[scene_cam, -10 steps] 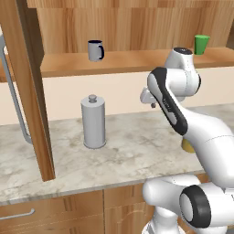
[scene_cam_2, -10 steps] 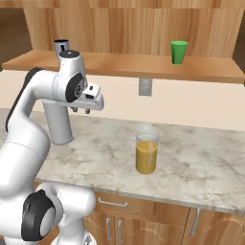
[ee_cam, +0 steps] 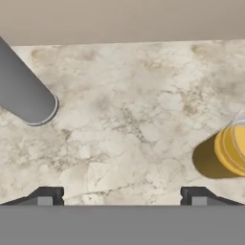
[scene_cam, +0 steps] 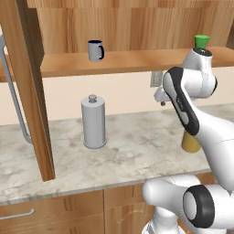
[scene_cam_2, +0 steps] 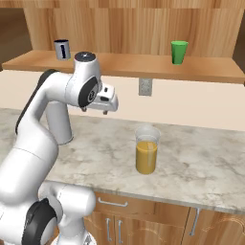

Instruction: There is a tray on the dining counter. Grab the cup, mug, and pitcher and place them on the tray. The pitcher may be placed next to the tray if it cannot fit the tray.

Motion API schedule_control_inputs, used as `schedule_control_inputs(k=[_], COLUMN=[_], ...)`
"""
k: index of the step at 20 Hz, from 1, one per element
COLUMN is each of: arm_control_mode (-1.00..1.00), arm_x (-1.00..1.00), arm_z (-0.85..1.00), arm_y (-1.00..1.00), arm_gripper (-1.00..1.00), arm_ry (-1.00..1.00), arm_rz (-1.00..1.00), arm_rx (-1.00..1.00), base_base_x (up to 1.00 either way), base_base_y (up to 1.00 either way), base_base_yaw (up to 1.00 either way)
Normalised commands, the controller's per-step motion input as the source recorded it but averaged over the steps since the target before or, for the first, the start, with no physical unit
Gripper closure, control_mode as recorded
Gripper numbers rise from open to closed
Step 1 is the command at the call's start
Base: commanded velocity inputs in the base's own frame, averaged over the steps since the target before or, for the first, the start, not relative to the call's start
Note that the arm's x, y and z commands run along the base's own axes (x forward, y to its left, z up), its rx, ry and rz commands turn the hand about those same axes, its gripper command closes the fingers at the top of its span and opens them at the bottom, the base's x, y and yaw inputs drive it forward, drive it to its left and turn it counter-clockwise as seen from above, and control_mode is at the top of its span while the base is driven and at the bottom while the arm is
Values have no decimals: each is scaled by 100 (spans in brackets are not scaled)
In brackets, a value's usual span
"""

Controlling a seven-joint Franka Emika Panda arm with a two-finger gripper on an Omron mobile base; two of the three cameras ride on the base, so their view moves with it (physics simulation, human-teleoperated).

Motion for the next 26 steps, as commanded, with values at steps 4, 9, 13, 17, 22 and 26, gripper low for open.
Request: schedule_control_inputs(k=[4, 9, 13, 17, 22, 26], arm_control_mode=[-100, -100, -100, -100, -100, -100], arm_x=[-29, -22, -33, -30, -37, -8], arm_z=[12, 26, 7, 12, 7, 13], arm_y=[-78, -61, -44, -46, -30, -26], arm_gripper=[-100, -100, -100, -100, -100, -100], arm_ry=[-15, -8, -8, -10, -5, -5], arm_rz=[-4, -14, -25, -30, -33, -34], arm_rx=[0, 0, 8, 19, 18, 17], base_base_x=[0, 0, 0, 0, 0, 0], base_base_y=[0, 0, 0, 0, 0, 0], base_base_yaw=[0, 0, 0, 0, 0, 0])
